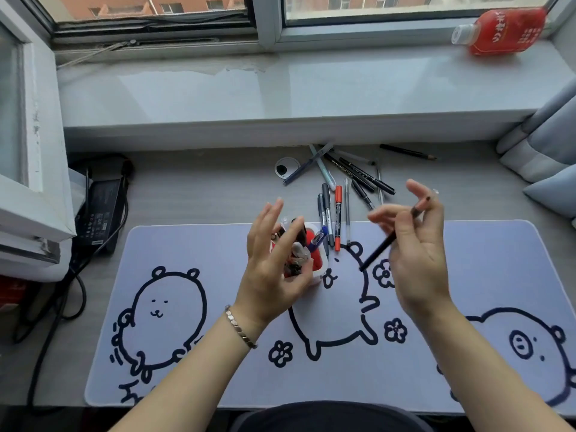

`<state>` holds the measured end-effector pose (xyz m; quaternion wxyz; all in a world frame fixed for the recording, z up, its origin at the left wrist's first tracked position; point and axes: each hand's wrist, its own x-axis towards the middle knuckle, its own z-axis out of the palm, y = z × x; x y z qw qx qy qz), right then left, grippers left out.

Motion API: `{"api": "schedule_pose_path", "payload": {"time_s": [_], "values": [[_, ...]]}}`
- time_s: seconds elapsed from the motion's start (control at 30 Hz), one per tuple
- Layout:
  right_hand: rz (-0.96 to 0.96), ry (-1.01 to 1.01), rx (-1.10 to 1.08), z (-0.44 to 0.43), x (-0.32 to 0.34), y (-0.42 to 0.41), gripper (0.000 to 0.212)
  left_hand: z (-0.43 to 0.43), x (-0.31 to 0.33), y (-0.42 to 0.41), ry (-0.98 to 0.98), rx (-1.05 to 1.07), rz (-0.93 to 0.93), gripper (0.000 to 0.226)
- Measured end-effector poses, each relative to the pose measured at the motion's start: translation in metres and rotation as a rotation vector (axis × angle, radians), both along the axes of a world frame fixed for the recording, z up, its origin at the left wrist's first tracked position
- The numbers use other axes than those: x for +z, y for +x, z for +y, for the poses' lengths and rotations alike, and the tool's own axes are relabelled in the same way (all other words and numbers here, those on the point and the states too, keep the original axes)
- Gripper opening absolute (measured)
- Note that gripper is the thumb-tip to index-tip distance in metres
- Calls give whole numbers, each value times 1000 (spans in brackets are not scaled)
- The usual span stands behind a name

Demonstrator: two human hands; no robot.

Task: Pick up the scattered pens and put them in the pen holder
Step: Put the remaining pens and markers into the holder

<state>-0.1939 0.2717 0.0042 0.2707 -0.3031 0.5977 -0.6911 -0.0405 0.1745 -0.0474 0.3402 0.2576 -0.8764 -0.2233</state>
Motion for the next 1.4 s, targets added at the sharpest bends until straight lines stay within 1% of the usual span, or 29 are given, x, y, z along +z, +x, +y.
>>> {"api": "schedule_pose_path", "payload": {"time_s": [0.07, 0.13, 0.17, 0.23, 0.3, 0.33, 0.4, 0.43, 0.5, 0.53, 0.57, 0.6, 0.67, 0.7, 0.73, 0.8, 0.87, 0.9, 0.93, 1.0, 1.03, 1.07, 1.1, 1.17, 1.27, 1.33, 1.4], "values": [[-142, -103, 29, -9, 1, 7, 14, 0, 2, 0, 92, -42, -5, 50], [-186, -118, 51, -17, -4, 20, 12, 0, 3, 1, 116, -74, -16, 38], [-175, -101, 65, -21, -8, 27, 17, 0, 2, 2, 101, -80, -23, 34], [-97, -78, 70, -26, -18, 41, 36, 3, -1, 6, 92, -95, -31, 33], [-10, -115, 46, -28, -25, 45, 57, 5, -4, 11, 104, -82, -42, 35], [42, -152, 37, -27, -27, 43, 63, 6, -4, 14, 124, -61, -50, 38], [182, -221, 35, -27, -28, 37, 59, 8, -3, 17, 227, -40, -52, 52], [234, -244, 38, -27, -29, 35, 55, 9, -1, 18, 311, -35, -50, 64], [246, -251, 41, -29, -33, 33, 49, 11, 1, 17, 527, 4, -64, 94], [247, -244, 48, -30, -38, 34, 46, 10, 0, 16, 611, 27, -79, 103], [281, -225, 66, -31, -45, 35, 41, 7, -1, 16, 649, 35, -94, 103], [375, -183, 82, -30, -54, 36, 33, 4, -1, 15, 650, 37, -111, 101], [664, -72, 79, -25, -72, 39, 21, -2, 1, 14, 652, 33, -150, 100], [794, -12, 45, -21, -80, 41, 20, -4, 3, 13, 662, 24, -176, 101], [878, 36, -8, -17, -81, 42, 21, -6, 5, 12, 671, 13, -204, 102], [905, 41, -79, -10, -77, 40, 25, -9, 7, 12, 664, 1, -250, 103], [813, -3, -102, -10, -63, 28, 28, -10, 10, 11, 634, 6, -275, 100], [724, 37, -133, -14, -57, 19, 25, -10, 11, 11, 625, 10, -285, 99], [608, 145, -160, -22, -52, 8, 24, -10, 11, 11, 626, 12, -295, 100], [424, 504, -95, -46, -50, -18, 27, -8, 8, 13, 656, 9, -316, 105], [392, 702, -29, -59, -55, -30, 30, -8, 6, 13, 678, 12, -316, 106], [391, 856, 33, -70, -61, -39, 34, -7, 4, 14, 703, 19, -311, 106], [416, 957, 80, -81, -67, -45, 36, -7, 4, 14, 724, 30, -306, 105], [482, 1065, 120, -100, -79, -49, 34, -8, 5, 14, 741, 47, -306, 104], [510, 1185, 127, -118, -90, -49, 30, -9, 7, 14, 711, 52, -323, 103], [485, 1204, 115, -123, -93, -49, 24, -10, 6, 15, 699, 55, -334, 102], [465, 1191, 126, -120, -91, -51, 14, -10, 5, 15, 702, 63, -337, 102]]}}
